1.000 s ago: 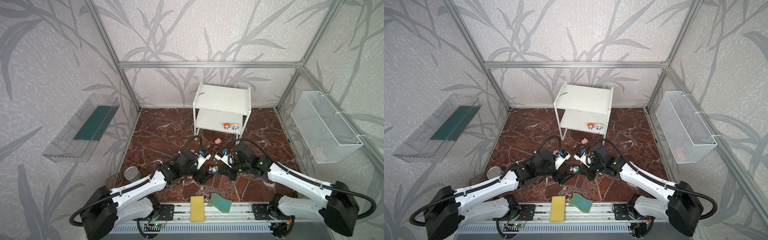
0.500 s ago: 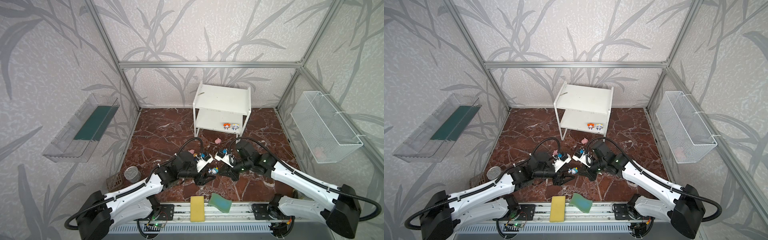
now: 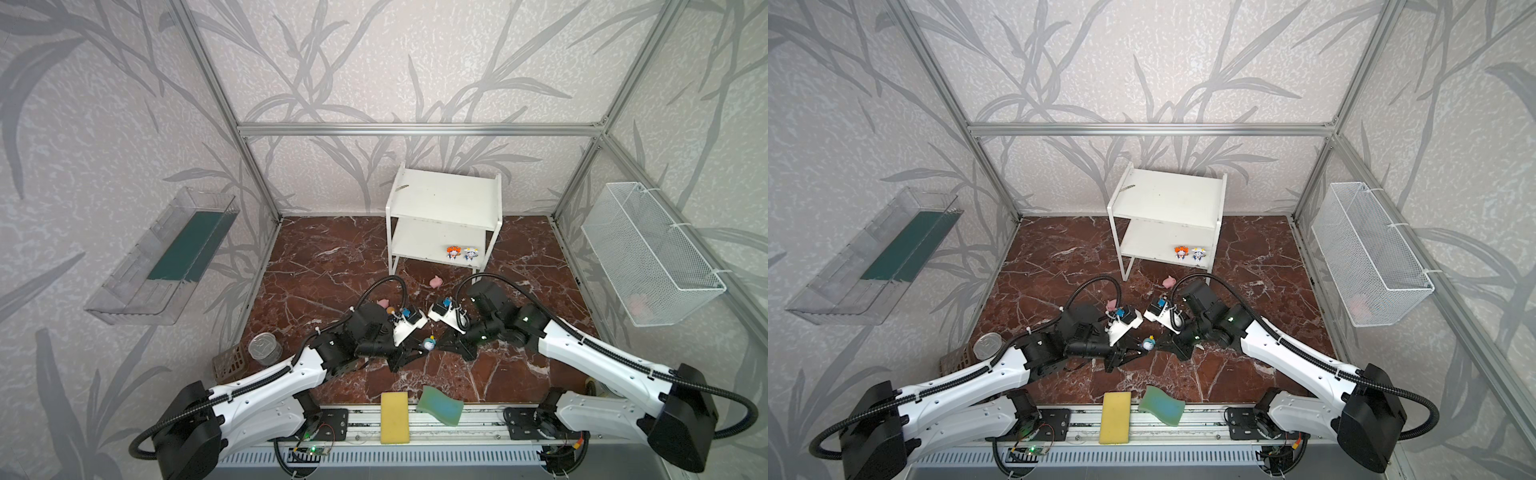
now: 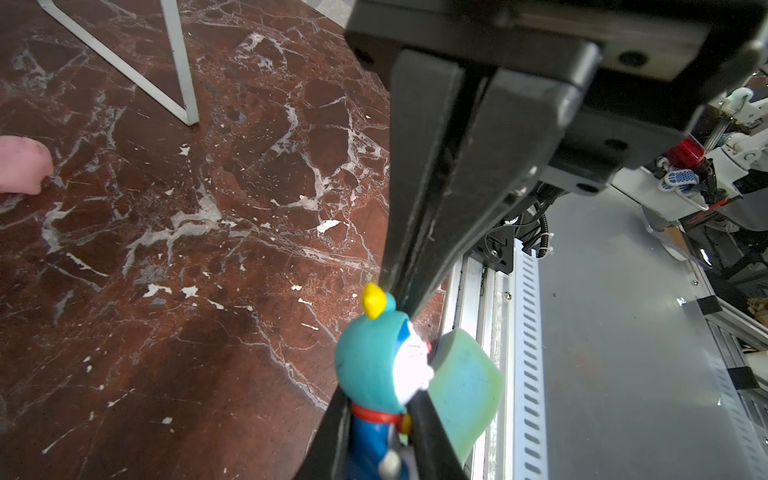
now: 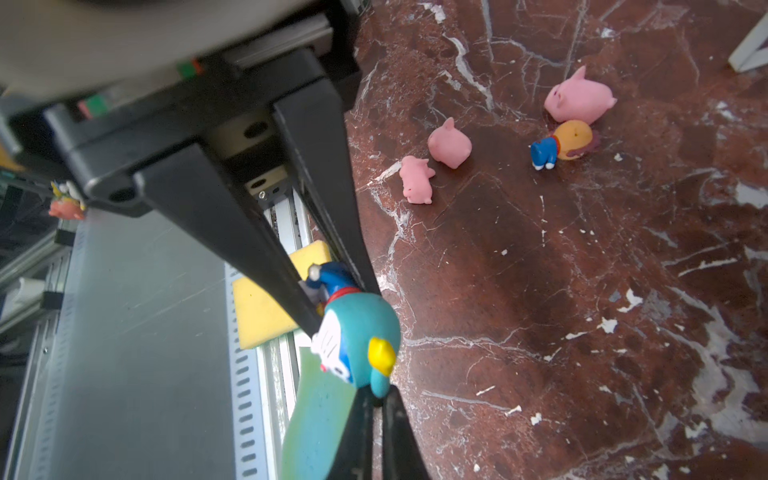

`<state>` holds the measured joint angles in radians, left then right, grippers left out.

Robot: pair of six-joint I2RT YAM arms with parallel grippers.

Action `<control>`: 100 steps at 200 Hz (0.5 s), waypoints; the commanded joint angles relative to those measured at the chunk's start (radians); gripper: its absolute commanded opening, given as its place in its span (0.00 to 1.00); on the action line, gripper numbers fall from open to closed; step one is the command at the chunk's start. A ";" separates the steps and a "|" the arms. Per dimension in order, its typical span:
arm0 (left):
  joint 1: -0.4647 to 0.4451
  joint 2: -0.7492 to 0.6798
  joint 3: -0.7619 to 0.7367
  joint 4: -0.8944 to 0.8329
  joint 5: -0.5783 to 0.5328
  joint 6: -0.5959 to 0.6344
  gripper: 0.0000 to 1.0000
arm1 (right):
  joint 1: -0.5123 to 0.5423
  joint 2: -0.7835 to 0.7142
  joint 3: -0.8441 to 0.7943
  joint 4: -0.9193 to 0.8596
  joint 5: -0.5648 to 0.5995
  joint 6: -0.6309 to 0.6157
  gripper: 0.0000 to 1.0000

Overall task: Place and organize the plastic toys onto the shelf
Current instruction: 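Carry the teal figurine toward the left gripper while the left gripper approaches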

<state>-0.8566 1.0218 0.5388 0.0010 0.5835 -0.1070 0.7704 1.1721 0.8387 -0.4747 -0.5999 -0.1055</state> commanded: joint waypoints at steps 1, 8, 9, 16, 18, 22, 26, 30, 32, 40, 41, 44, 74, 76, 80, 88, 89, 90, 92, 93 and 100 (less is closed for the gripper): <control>-0.005 -0.036 -0.015 0.048 -0.046 0.002 0.17 | -0.030 -0.022 -0.008 0.094 -0.018 0.080 0.34; -0.005 -0.054 -0.031 0.070 -0.069 -0.003 0.16 | -0.045 -0.043 -0.039 0.136 -0.035 0.113 0.41; -0.004 -0.057 -0.033 0.074 -0.071 -0.003 0.16 | -0.046 -0.046 -0.044 0.141 -0.037 0.118 0.41; -0.004 -0.076 -0.048 0.097 -0.093 -0.006 0.16 | -0.061 -0.071 -0.079 0.192 -0.050 0.157 0.46; -0.004 -0.084 -0.052 0.103 -0.099 -0.008 0.16 | -0.065 -0.078 -0.088 0.206 -0.055 0.168 0.47; -0.004 -0.096 -0.060 0.114 -0.115 -0.009 0.16 | -0.071 -0.091 -0.108 0.234 -0.066 0.185 0.48; -0.004 -0.107 -0.069 0.130 -0.128 -0.015 0.16 | -0.077 -0.107 -0.128 0.264 -0.072 0.210 0.50; -0.005 -0.117 -0.078 0.146 -0.138 -0.018 0.16 | -0.081 -0.121 -0.147 0.295 -0.077 0.231 0.51; -0.004 -0.121 -0.082 0.155 -0.144 -0.020 0.16 | -0.084 -0.128 -0.158 0.313 -0.079 0.242 0.52; -0.004 -0.139 -0.095 0.181 -0.162 -0.029 0.16 | -0.090 -0.149 -0.191 0.375 -0.087 0.281 0.54; -0.004 -0.141 -0.099 0.185 -0.162 -0.030 0.16 | -0.091 -0.155 -0.198 0.391 -0.091 0.293 0.55; -0.004 -0.146 -0.103 0.198 -0.164 -0.033 0.16 | -0.092 -0.161 -0.211 0.415 -0.095 0.308 0.56; -0.004 -0.170 -0.153 0.334 -0.178 -0.087 0.16 | -0.094 -0.153 -0.254 0.562 -0.125 0.412 0.58; -0.004 -0.170 -0.157 0.343 -0.178 -0.092 0.16 | -0.094 -0.150 -0.255 0.574 -0.127 0.421 0.58; -0.005 -0.169 -0.163 0.360 -0.178 -0.100 0.16 | -0.093 -0.146 -0.256 0.586 -0.127 0.432 0.58; -0.004 -0.166 -0.170 0.389 -0.179 -0.112 0.17 | -0.094 -0.139 -0.258 0.611 -0.135 0.451 0.58; -0.004 -0.165 -0.171 0.392 -0.179 -0.114 0.17 | -0.094 -0.136 -0.259 0.623 -0.139 0.456 0.59; -0.004 -0.165 -0.172 0.394 -0.179 -0.115 0.17 | -0.094 -0.135 -0.260 0.628 -0.141 0.460 0.59; -0.004 -0.164 -0.174 0.399 -0.177 -0.117 0.17 | -0.094 -0.133 -0.262 0.639 -0.143 0.466 0.59; -0.005 -0.164 -0.175 0.402 -0.177 -0.119 0.17 | -0.094 -0.133 -0.263 0.644 -0.144 0.470 0.59; -0.004 -0.161 -0.179 0.420 -0.177 -0.129 0.17 | -0.094 -0.127 -0.269 0.683 -0.143 0.495 0.59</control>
<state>-0.8577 0.8654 0.3840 0.2714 0.4263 -0.1802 0.6796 1.0313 0.5831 0.0025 -0.6971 0.2638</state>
